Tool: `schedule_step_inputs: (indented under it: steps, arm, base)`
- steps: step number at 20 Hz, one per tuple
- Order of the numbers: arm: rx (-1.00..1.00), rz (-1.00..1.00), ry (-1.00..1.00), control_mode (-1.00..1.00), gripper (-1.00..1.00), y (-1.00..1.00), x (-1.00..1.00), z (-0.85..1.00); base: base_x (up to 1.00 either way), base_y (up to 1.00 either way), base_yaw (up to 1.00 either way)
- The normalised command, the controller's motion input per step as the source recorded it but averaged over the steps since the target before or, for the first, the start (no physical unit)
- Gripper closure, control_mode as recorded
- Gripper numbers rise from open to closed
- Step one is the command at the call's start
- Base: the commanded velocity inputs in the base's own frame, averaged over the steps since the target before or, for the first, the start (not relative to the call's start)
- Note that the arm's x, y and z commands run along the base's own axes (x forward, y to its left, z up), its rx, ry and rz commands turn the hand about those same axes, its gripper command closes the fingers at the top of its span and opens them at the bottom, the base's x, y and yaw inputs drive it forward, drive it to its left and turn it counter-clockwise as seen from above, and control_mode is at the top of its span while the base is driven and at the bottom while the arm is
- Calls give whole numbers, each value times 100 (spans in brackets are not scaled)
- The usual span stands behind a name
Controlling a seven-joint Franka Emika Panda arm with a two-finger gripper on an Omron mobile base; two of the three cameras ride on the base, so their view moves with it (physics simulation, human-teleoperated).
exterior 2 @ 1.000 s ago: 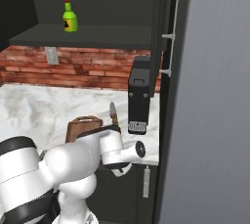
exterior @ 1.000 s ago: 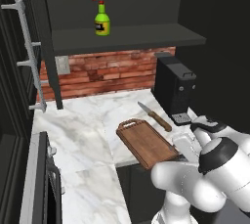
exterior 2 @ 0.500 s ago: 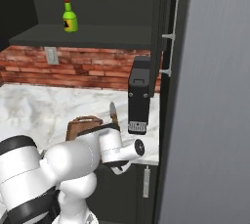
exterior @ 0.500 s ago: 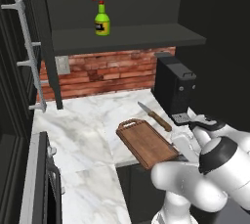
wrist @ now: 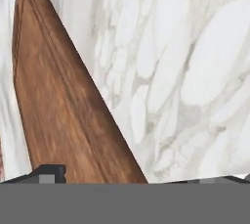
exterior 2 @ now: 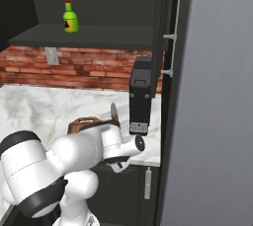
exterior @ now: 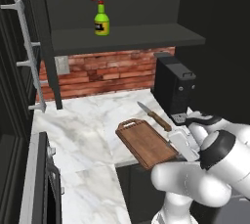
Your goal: Move the cutting board and knife to the sink. Then move spray from the cabinet to the counter.
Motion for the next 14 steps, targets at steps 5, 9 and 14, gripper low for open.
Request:
schedule_step_inputs:
  steps: [5, 9, 14]
  arm:
    - [0, 0, 5, -100, 100, 19, 0, 0]
    - [0, 0, 0, -100, 100, 17, 0, 0]
    - [-4, 0, -3, -100, 100, 30, 0, 17]
  base:
    - [0, 0, 0]
    - [0, 0, 0]
    - [0, 0, 0]
